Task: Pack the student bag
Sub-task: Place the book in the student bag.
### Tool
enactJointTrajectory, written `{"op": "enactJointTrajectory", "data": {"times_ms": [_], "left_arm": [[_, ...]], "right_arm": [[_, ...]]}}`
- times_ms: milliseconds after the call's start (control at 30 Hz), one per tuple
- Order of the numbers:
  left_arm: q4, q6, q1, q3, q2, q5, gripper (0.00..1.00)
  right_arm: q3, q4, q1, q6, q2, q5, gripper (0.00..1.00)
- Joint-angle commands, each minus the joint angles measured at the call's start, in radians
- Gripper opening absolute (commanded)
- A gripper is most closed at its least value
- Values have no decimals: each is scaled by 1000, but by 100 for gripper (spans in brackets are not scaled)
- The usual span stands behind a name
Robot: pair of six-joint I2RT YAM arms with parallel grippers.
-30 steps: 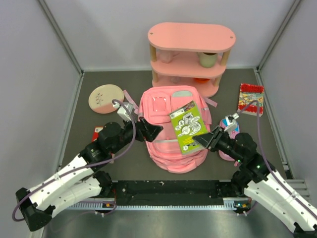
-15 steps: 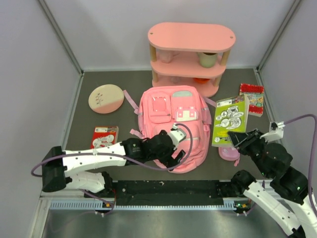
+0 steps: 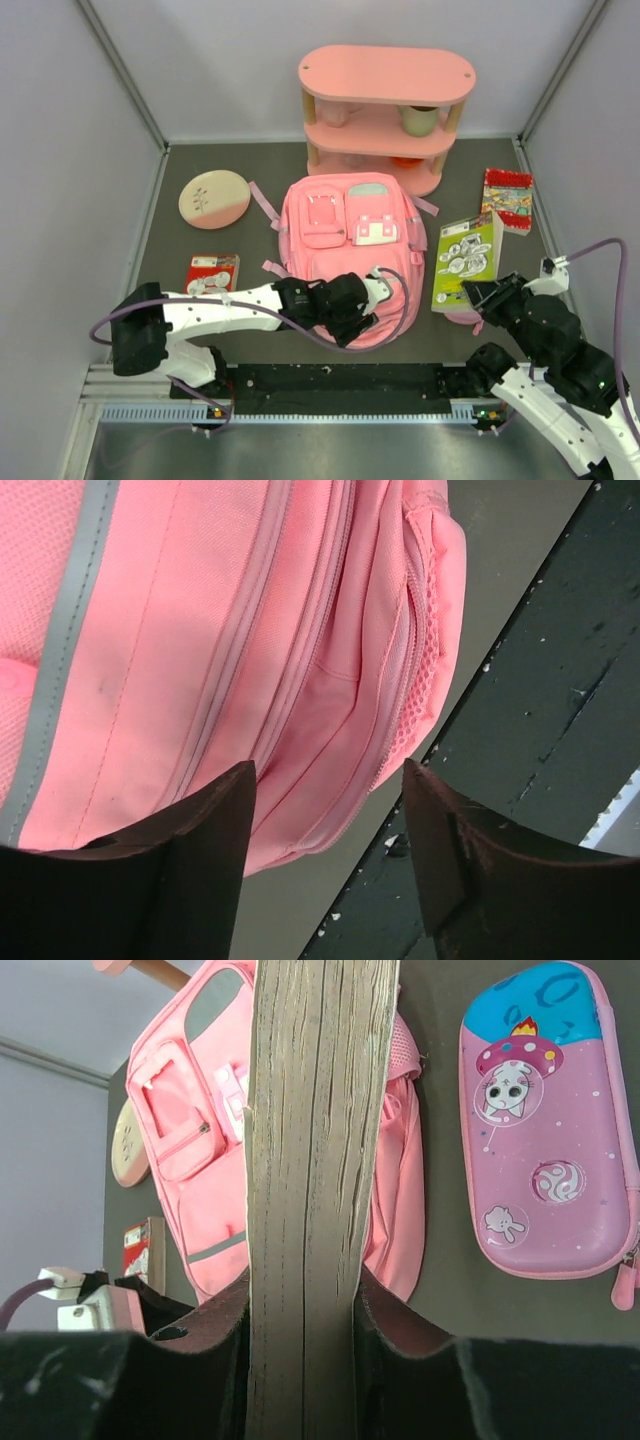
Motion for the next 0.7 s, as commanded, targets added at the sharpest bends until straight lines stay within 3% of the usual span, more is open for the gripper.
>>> {"op": "enactJointTrajectory", "data": {"times_ms": [0,67,100,200,233,300,333,667], "left_arm": [[27,19,-4,49,33,30,54],[30,18,-6,55,45,26,48],[31,15,-4,56,46,19,38],[39,10,-4,51,48,4,27],[41,10,-4,49,48,1,16],[50,4,-4,46,43,-2,12],[51,2,-4,45,40,-7,2],[85,-47,-4,29,-10,-63,0]], "right_arm": [[13,77,12,23,-23,18,0],[10,71,11,32,-27,13,0],[7,69,11,37,-29,12,0],[-1,68,11,46,-43,7,0],[-2,66,11,46,-47,10,0],[-4,57,12,49,-52,12,0],[-4,56,13,49,-55,13,0],[-24,37,11,66,-58,-7,0]]}}
